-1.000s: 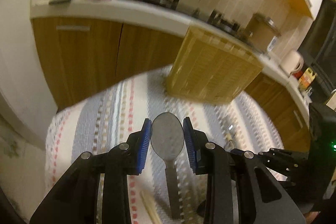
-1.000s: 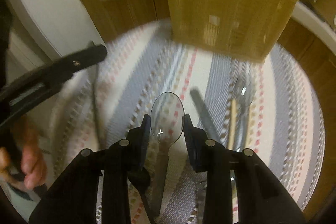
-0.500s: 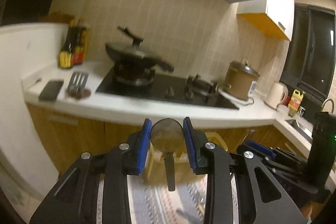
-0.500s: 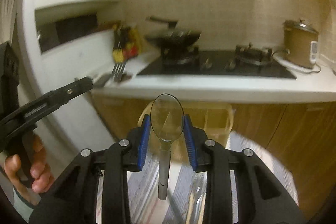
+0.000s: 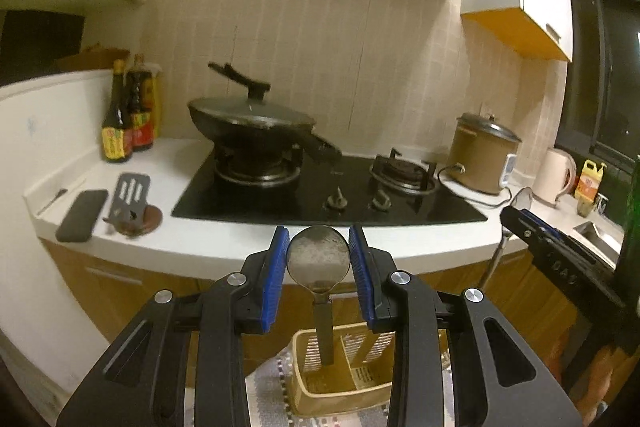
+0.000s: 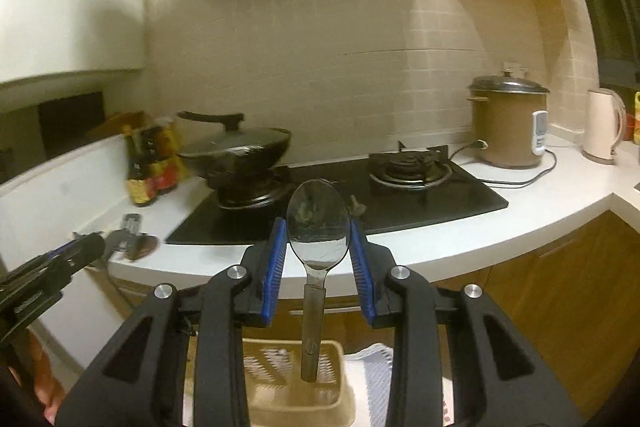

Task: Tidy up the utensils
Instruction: 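Carry both clear spoons over the beige basket and open both tools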

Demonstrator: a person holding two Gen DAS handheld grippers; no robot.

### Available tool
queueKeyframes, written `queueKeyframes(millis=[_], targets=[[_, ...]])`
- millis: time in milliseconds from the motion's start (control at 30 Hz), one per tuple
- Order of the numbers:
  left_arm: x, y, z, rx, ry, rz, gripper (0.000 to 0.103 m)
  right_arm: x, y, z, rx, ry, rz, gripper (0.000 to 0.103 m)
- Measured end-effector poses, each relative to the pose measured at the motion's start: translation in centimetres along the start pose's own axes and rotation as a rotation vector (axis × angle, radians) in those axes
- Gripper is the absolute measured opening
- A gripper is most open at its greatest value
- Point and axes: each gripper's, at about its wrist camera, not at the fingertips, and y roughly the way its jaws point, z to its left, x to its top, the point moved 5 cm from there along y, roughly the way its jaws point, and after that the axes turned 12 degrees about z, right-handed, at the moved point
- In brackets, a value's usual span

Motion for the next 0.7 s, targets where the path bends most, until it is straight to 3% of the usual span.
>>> queueKeyframes(millis=[267,500,600,633,667,700], targets=[[-2.7,3.6,-0.1,0.019,0.01,0.058,0.03,-4.6,4.0,0.0,-0.014,-0.041,0.074,0.029],[-4.6,4.7,0.1,0.011,0.009,0.114,0.03,-6.4,3.9,0.1,0.036,-0.054,0.119,0.029],[-5.0,4.2,0.3,-0.009,-0.002,0.122,0.036,-6.8,3.3,0.2,0.056,-0.063,0.145,0.031],[-5.1,3.9,0.3,-0.021,-0.006,0.124,0.039,-7.0,3.0,0.1,0.062,-0.064,0.155,0.045],[-5.3,3.6,0.3,-0.029,-0.007,0.126,0.04,-7.1,2.4,0.0,0.071,-0.059,0.15,0.067],[-5.5,3.2,0.4,-0.037,-0.01,0.13,0.043,-7.2,1.7,-0.2,0.073,-0.054,0.132,0.072]])
